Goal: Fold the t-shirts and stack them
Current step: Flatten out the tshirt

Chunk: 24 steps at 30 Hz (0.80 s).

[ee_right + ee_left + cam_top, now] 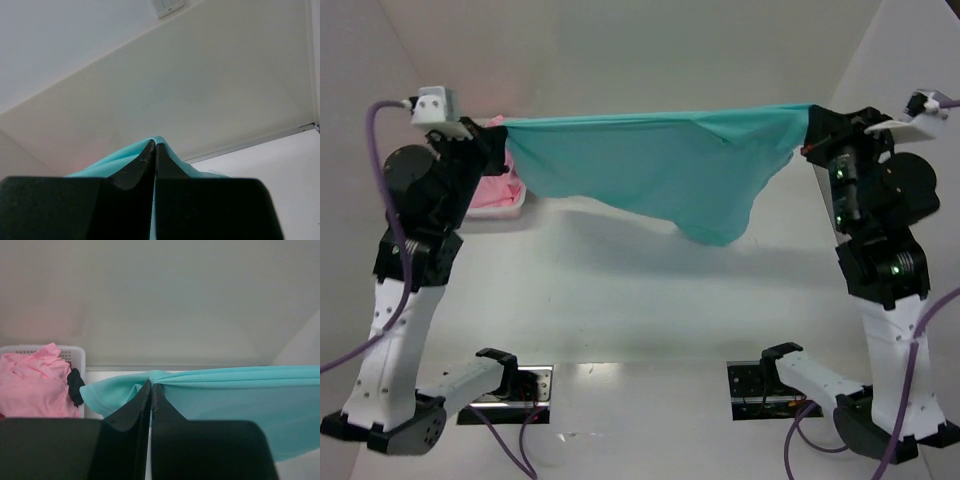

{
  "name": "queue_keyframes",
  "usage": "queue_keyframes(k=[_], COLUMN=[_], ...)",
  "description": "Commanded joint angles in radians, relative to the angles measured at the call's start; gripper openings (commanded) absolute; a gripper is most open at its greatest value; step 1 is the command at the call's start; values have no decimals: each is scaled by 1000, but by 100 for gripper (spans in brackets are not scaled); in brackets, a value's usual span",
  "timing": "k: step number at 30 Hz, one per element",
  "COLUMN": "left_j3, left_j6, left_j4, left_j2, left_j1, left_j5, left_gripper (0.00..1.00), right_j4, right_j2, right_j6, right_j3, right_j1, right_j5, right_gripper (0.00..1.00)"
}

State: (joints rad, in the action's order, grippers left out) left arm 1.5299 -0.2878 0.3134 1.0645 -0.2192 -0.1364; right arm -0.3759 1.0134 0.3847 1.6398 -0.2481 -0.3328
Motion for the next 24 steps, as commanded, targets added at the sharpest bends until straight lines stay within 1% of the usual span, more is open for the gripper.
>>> queue_keyframes(k=[1,2,5,6,9,13,15,16,17,19,20,22,23,24], left_j3=[-4,-4,22,35,98,110,78,31,3,-59,-123,-192,-230,-269], left_j6=[30,30,30,18,9,-19,-51,-60,-79,-99,-109,-139,-139,-151], left_j4=[41,56,113,124,156,179,179,179,170,156,142,113,96,81], left_j2=[-133,-177,-242,-251,-251,-190,-138,-123,-97,-74,-48,-22,4,20], left_j1=[18,18,18,18,18,18,18,18,18,18,18,18,18,18], left_j5=[-63,-63,-48,-26,-17,-17,-17,-17,-17,6,15,40,55,55], left_gripper=[0,0,0,0,0,0,0,0,0,0,0,0,0,0], right_j4=[-23,-50,-90,-112,-130,-130,-130,-130,-118,-109,-109,-81,-52,-40], right_j2=[-117,-134,-168,-168,-154,-99,-50,-38,-17,4,14,27,27,37], right_j6=[-39,-50,-73,-84,-93,-93,-93,-83,-73,-43,-29,11,22,35], right_j3=[24,47,100,147,219,192,141,114,50,-21,-93,-182,-271,-311], right_j1=[23,23,23,23,23,23,23,23,23,23,23,23,23,23], right_j5=[-81,-81,-94,-94,-72,-81,-106,-106,-115,-124,-124,-124,-124,-124], right_gripper=[0,0,0,0,0,0,0,0,0,0,0,0,0,0])
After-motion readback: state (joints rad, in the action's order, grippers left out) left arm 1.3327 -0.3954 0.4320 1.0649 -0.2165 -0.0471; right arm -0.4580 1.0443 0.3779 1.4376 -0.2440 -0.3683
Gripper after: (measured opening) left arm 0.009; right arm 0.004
